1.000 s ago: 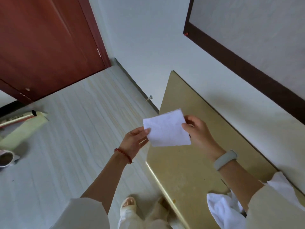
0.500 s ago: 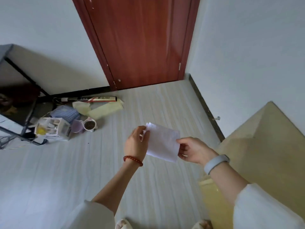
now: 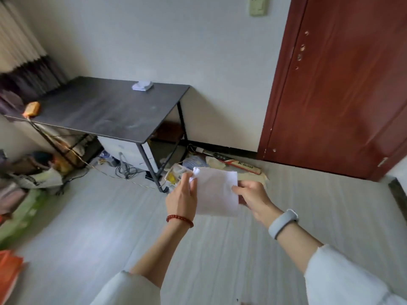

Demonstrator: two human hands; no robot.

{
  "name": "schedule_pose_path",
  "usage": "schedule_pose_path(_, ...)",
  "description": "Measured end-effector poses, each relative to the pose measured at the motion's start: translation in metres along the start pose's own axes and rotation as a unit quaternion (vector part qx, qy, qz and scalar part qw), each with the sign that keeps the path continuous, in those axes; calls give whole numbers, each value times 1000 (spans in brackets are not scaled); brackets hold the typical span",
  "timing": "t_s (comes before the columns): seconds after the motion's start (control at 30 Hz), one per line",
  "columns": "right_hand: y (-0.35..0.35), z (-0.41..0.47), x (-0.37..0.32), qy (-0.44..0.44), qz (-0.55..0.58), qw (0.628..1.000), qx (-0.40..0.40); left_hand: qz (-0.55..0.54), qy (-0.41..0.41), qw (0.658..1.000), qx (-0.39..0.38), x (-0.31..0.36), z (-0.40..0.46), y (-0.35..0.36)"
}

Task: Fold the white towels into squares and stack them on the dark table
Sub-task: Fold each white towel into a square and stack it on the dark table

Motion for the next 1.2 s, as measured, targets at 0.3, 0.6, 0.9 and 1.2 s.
schedule_pose_path(0.3,220,166,-55,-257,-263,929,-37,103,-95,990,24,-157,190,-35)
schedule_pose_path(0.6,441,313,-120,-325,-390,851,-132,136,-180,974,-33,-301,375,-82)
schedule_pose_path(0.9,619,451,-130,-175,-315,919,-160,120,-196,971,-69,-473,544,-85)
schedule_pose_path(1.2,737,580,-164,56,-180,977,-97,-12,-158,958,-239,-587,755,-63)
Point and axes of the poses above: each hand's wrist, its own z-axis towards the middle knuckle, its own y-axis out of the palm, x = y × z, the point moved 1 cm from there along z, towards the middle knuckle, and after that the axes turned 8 degrees about z, right-handed, at the moved point
